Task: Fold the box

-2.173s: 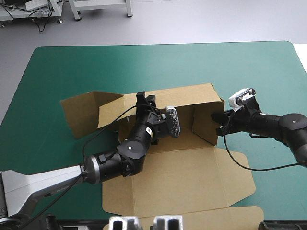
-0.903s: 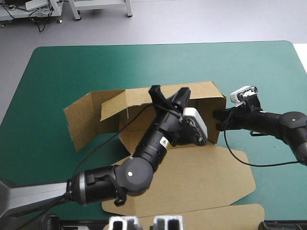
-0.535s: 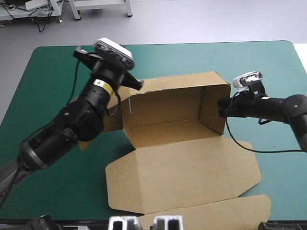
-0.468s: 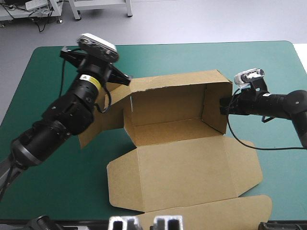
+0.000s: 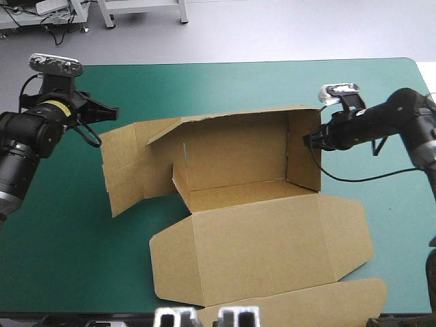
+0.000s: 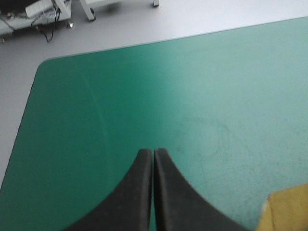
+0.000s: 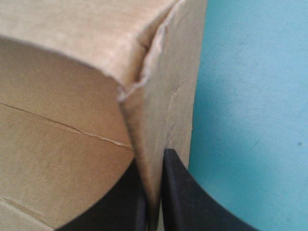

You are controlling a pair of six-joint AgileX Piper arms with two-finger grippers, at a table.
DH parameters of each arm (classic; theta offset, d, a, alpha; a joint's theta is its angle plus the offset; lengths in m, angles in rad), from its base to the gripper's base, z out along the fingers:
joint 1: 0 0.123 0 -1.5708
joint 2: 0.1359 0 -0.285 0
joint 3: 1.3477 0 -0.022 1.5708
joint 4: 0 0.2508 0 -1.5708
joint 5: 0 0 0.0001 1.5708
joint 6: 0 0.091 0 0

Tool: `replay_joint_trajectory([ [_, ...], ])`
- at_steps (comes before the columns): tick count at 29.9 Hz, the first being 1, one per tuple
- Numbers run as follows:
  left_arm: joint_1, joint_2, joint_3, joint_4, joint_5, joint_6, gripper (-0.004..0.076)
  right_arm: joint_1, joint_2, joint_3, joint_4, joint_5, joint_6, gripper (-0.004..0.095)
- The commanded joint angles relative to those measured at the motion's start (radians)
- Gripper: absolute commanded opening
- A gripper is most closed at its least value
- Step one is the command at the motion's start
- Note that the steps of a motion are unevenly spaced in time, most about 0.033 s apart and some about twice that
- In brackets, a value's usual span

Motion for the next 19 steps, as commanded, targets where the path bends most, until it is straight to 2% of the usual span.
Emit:
replay_joint_trajectory([
  [1,0.111,-0.026,-0.036,-0.170,0.018,0.144,-0.0006,0.082,0.054,-0.055,-0.031,0.032,0.019,0.0001],
  [5,0.191,-0.023,-0.036,-0.278,0.070,0.253,-0.0006,0.131,0.127,-0.076,-0.045,-0.041,0.019,0.0004],
  [7,0.218,-0.018,-0.036,-0.293,0.082,0.277,-0.0006,0.137,0.149,-0.083,-0.045,-0.080,0.021,0.0039],
  [10,0.237,-0.006,-0.036,-0.294,0.105,0.307,-0.0006,0.135,0.161,-0.085,-0.048,-0.140,0.073,0.0161],
  [12,0.247,0.010,-0.036,-0.296,0.126,0.316,-0.0006,0.135,0.163,-0.085,-0.054,-0.180,0.095,0.0302],
  [15,0.249,0.039,-0.036,-0.294,0.143,0.316,-0.0006,0.135,0.163,-0.085,-0.052,-0.221,0.095,0.0434],
  [19,0.249,0.078,-0.036,-0.306,0.152,0.319,-0.0006,0.135,0.163,-0.089,-0.044,-0.227,0.095,0.0444],
])
